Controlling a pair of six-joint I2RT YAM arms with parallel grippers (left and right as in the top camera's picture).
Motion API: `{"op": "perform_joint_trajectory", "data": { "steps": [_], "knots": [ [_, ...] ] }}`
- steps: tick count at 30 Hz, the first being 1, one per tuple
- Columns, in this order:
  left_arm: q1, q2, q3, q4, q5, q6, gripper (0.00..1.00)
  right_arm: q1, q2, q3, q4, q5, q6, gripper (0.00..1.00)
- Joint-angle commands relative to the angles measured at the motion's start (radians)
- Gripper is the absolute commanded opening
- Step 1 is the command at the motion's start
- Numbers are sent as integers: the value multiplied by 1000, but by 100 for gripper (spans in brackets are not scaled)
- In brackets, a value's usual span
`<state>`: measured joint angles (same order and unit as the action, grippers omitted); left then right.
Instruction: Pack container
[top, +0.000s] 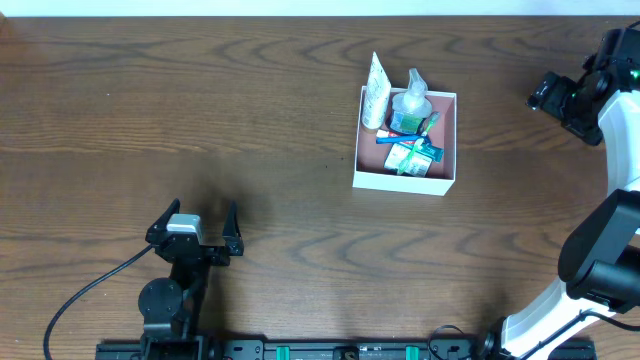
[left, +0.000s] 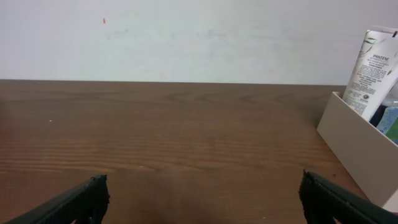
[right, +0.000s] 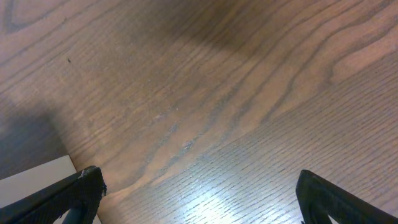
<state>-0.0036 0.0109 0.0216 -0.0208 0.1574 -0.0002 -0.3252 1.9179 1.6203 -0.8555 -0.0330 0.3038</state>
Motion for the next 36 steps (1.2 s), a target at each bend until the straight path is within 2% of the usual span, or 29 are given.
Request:
{"op": "perform_joint_trajectory", "data": {
  "steps": [1, 5, 9, 17, 22, 28, 36],
  "knots": [
    [5, -7, -18, -34, 14, 6, 98, -8, 2, -2, -1, 3, 10, 99],
    [5, -7, -18, -34, 14, 6, 98, 5, -43, -6, -1, 3, 10, 99],
    [5, -7, -18, -34, 14, 6, 98, 63, -178, -60, 2, 3, 10, 99],
    [5, -7, -18, -34, 14, 6, 98, 235, -651, -407, 29, 3, 10, 99],
    [5, -7, -18, -34, 14, 6, 98, 259, -953, -600, 23, 30, 3, 99],
    [5, -7, -18, -34, 14, 6, 98, 259, -1320, -912, 257, 29, 10, 99],
    [5, -7, -18, -34, 14, 6, 98, 275, -1658, -1359, 621, 30, -13, 99]
  ]
}}
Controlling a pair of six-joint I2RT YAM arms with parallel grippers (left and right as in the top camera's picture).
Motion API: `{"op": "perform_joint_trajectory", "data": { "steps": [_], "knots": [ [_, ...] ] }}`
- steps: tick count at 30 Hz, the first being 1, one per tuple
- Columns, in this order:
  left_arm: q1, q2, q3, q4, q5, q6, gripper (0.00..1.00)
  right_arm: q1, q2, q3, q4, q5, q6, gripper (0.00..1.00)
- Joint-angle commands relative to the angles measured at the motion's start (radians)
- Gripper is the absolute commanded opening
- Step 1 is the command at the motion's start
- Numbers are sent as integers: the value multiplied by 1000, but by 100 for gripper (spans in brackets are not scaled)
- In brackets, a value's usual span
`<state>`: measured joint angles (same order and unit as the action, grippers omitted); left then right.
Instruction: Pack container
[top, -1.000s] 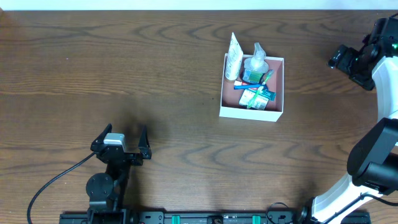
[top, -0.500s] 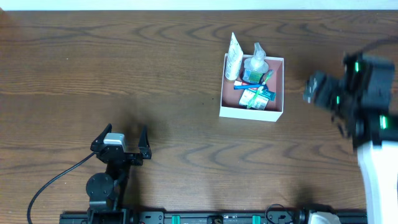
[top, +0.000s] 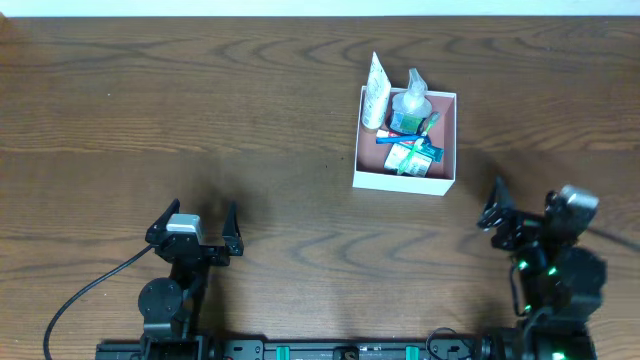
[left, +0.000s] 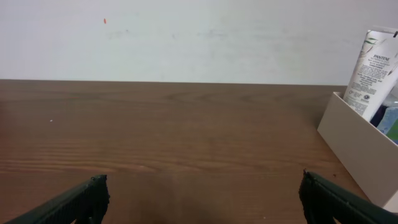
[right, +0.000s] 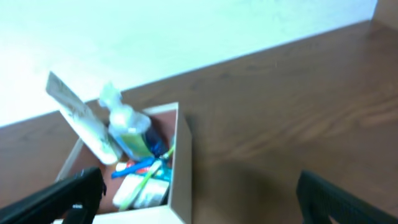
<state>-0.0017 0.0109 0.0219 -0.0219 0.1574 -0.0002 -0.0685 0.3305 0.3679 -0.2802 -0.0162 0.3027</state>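
Note:
A white box (top: 402, 182) with a pink inside stands on the table, right of centre and towards the back. It holds a white tube (top: 375, 92), a clear bottle (top: 410, 102), toothbrushes (top: 400, 138) and a green packet (top: 412, 156). My right gripper (top: 525, 218) is at the front right, open and empty, facing the box (right: 182, 168) from its right; the tube (right: 84, 121) and bottle (right: 127, 127) show there, blurred. My left gripper (top: 197, 222) rests at the front left, open and empty, with the box wall (left: 360, 143) and tube (left: 373, 68) at the far right of its view.
The brown wooden table (top: 250, 100) stretches across the overhead view, with a pale wall (left: 186, 37) behind it. A black cable (top: 85, 290) runs from the left arm's base at the front edge.
My right arm has moved from the far right back of the table to the front right, and its camera now looks at the box. The left arm and the box are unchanged.

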Motion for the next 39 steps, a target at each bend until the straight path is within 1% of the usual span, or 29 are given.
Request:
{"op": "perform_joint_trajectory", "data": {
  "steps": [1, 7, 11, 16, 21, 24, 35, 39],
  "knots": [
    [3, -7, -18, -33, 14, 6, 98, 24, -102, -151, 81, 12, -11, 99],
    [3, -7, -18, -33, 14, 6, 98, 71, -186, -298, 267, 13, -24, 99],
    [3, -7, -18, -33, 14, 6, 98, 95, -216, -334, 321, 13, -80, 99],
    [3, -7, -18, -33, 14, 6, 98, 107, -330, -363, 297, 7, -91, 99],
    [3, -7, -18, -33, 14, 6, 98, 108, -326, -362, 275, 5, -102, 99],
    [3, -7, -18, -32, 14, 6, 98, 108, -326, -363, 207, 6, -103, 99],
    [3, -7, -18, -32, 14, 6, 98, 108, -326, -362, 208, -18, -205, 99],
    [3, -7, -18, -33, 14, 6, 98, 108, -323, -362, 208, -12, -207, 99]
  ]
}}
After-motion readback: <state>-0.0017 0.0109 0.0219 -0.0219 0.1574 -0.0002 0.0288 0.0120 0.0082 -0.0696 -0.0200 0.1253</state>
